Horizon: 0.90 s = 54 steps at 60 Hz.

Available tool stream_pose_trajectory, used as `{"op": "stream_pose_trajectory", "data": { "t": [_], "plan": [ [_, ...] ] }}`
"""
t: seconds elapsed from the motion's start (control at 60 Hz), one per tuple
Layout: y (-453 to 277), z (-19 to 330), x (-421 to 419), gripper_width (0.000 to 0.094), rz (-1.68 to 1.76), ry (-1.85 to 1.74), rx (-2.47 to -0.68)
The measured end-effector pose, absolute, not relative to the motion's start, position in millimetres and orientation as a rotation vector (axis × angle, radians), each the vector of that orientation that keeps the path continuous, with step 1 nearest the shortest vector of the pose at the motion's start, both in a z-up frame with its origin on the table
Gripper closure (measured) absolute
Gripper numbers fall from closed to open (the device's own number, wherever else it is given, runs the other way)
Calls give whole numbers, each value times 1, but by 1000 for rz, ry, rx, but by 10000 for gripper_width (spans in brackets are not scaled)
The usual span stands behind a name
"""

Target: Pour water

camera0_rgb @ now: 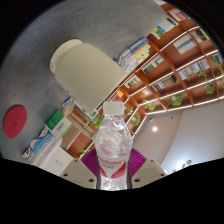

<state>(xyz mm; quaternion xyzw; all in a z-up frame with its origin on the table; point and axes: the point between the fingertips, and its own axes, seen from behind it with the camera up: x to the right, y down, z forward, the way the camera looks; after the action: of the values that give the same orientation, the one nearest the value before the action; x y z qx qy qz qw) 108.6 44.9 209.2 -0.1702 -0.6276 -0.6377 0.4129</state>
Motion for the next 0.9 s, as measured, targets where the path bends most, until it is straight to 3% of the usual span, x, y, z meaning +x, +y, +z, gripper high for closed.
{"op": "stream_pose_trajectory", "data": {
  "t": [0.283,0.633,0.783,0.9],
  "plan": [
    [48,200,105,559,-1525,-1554,-504],
    [33,213,148,542,-472,-874,-1349],
    [30,189,166,543,11,-540,-1573],
    [29,172,188,543,210,-378,-1618]
  ]
}}
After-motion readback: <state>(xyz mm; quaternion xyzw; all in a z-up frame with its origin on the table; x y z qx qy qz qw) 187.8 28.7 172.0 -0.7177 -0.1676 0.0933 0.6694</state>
